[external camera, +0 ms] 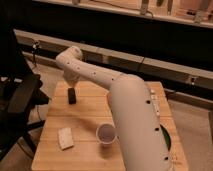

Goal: Place the eraser in the ceramic cup

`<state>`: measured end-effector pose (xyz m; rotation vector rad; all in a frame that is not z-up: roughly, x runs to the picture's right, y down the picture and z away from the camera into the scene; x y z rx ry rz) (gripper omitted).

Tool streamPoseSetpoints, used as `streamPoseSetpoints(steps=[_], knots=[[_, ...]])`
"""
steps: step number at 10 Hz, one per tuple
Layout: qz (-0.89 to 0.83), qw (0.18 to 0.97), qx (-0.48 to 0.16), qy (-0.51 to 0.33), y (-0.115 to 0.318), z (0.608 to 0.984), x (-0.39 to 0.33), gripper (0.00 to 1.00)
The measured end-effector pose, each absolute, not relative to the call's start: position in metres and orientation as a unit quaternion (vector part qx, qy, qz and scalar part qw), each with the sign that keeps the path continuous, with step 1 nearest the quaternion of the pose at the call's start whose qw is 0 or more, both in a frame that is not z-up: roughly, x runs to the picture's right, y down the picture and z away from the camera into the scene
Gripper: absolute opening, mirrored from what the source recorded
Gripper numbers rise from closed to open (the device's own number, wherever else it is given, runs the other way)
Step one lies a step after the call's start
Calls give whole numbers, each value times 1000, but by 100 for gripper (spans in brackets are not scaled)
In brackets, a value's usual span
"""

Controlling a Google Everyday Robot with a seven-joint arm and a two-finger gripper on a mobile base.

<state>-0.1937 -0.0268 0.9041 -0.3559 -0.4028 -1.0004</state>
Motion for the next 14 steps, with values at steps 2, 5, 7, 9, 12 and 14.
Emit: streamPoseSetpoints(steps=[2, 5, 7, 9, 12, 14], knots=[[-482, 833, -182, -202, -14, 919, -197, 69], [-497, 812, -206, -226, 14, 950, -206, 80], [-504, 803, -216, -234, 19, 955, -210, 80], [-513, 798, -219, -231, 20, 955, -213, 80], [-519, 793, -223, -226, 21, 958, -215, 80], [-519, 791, -232, -224, 25, 965, -212, 80]])
